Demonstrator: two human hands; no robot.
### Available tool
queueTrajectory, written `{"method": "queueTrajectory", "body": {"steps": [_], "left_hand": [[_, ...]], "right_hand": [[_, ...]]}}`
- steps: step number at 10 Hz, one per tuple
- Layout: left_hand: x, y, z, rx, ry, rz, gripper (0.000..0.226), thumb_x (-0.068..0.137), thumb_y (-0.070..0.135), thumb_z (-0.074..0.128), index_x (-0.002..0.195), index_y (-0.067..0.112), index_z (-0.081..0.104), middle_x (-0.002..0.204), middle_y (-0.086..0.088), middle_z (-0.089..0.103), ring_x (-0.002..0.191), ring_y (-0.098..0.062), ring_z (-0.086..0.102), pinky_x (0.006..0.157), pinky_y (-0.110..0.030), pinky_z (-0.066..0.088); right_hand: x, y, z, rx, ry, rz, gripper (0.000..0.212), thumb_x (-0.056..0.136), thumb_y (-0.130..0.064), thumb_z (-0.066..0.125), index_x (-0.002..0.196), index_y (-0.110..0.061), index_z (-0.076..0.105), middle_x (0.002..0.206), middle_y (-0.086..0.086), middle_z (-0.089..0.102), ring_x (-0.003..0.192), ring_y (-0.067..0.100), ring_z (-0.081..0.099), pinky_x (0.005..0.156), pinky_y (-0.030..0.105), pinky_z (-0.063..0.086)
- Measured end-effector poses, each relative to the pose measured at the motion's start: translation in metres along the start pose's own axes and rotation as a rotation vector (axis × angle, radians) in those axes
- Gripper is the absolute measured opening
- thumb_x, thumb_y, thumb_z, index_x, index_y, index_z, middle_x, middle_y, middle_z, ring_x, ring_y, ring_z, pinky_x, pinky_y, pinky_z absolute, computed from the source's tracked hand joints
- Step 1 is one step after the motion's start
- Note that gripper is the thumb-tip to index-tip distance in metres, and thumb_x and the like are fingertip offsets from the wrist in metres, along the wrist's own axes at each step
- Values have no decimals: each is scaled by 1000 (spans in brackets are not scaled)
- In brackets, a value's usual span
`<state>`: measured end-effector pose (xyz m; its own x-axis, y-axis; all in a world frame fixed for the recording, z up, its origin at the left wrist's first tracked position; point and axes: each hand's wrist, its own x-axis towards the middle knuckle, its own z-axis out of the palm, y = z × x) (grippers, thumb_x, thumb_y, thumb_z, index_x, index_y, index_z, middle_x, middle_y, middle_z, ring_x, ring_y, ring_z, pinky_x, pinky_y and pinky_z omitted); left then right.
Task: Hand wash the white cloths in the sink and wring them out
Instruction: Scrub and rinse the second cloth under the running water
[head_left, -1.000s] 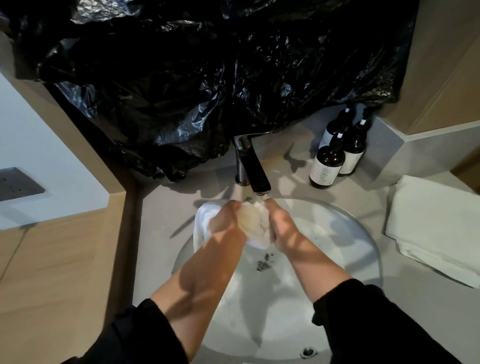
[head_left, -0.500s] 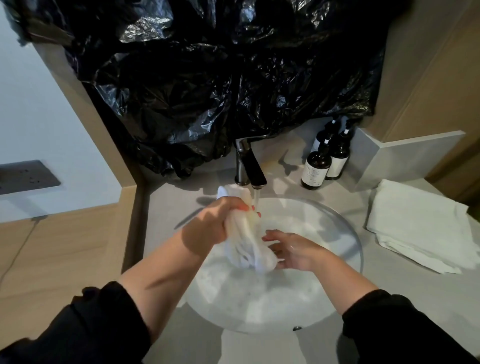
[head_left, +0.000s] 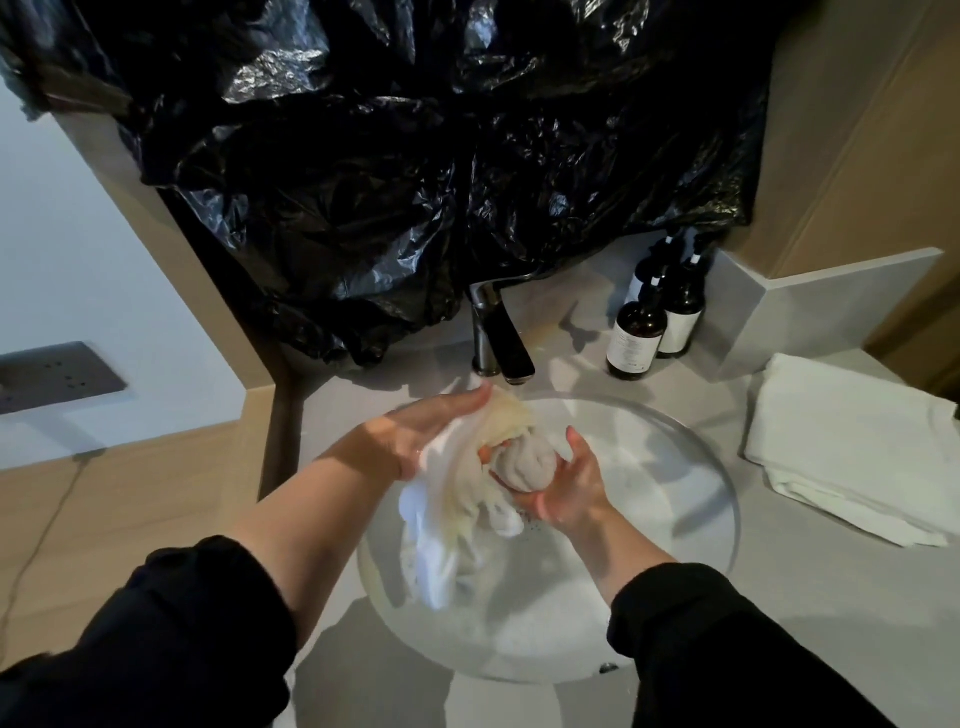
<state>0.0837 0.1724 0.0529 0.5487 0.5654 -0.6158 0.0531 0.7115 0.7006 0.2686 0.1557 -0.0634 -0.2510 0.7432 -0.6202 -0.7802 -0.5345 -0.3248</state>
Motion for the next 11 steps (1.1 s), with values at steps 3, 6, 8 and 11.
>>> {"method": "queueTrajectory", "body": {"steps": [3, 6, 8, 11], "left_hand": [[44, -3, -9, 118, 312, 144, 44, 89, 48, 60, 119, 17, 59, 111, -8, 65, 91, -19, 63, 79, -31, 51], [97, -4, 13, 115, 239, 170, 25, 99, 18, 47, 78, 13, 58, 67, 0, 58, 56, -9, 59, 59, -22, 44], [115, -3, 4, 51, 172, 262, 24, 104, 13, 32, 99, 8, 55, 70, -2, 69, 57, -6, 64, 55, -17, 50], [84, 11, 19, 205, 285, 195, 34, 104, 23, 35, 123, 1, 52, 83, -8, 62, 68, -15, 60, 65, -28, 50]], "right_hand": [[36, -15, 24, -171, 208, -215, 47, 91, -42, 49, 108, 1, 61, 104, 20, 67, 91, 36, 68, 83, 50, 55], [37, -51, 5, -368, 444, -392, 20, 91, -33, 53, 92, -14, 60, 95, 10, 63, 77, 25, 61, 72, 33, 50], [28, -84, -20, -545, 399, -425, 16, 96, -23, 45, 90, -18, 58, 99, 12, 60, 78, 22, 59, 76, 40, 53], [-9, -85, -3, -52, 206, -267, 21, 85, -16, 45, 92, -8, 64, 95, 8, 63, 88, 27, 62, 90, 37, 50]]}}
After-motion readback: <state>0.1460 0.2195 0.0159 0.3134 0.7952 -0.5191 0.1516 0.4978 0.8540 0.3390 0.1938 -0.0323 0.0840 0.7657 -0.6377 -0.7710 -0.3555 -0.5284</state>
